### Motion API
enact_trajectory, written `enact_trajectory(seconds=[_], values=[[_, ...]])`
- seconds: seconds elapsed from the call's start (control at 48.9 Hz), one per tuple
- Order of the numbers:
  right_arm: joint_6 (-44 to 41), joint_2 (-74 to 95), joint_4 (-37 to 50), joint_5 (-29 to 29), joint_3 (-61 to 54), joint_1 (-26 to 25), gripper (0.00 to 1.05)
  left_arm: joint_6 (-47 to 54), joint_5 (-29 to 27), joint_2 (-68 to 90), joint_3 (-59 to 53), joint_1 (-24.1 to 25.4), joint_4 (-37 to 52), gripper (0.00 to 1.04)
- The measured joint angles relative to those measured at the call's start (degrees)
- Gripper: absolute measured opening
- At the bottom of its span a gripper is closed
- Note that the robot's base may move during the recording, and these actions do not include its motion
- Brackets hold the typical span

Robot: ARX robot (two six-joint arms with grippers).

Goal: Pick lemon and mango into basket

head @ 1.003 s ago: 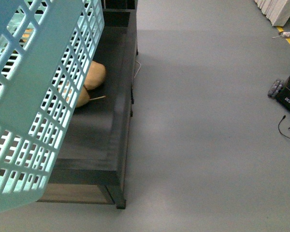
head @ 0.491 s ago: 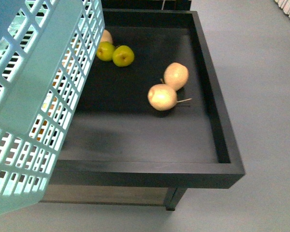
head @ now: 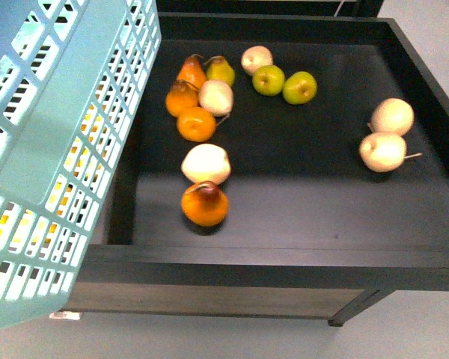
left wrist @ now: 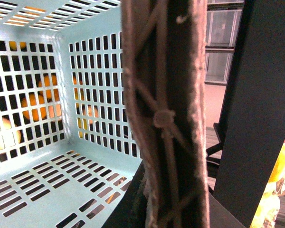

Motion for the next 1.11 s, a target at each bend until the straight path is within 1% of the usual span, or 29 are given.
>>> enact_trajectory(seconds=[1.105], values=[[-0.02, 0.00, 0.00, -0.11, 0.00, 0.00, 0.96, 0.20, -0.24, -0.07, 0.00, 0.04, -0.02, 0.06]])
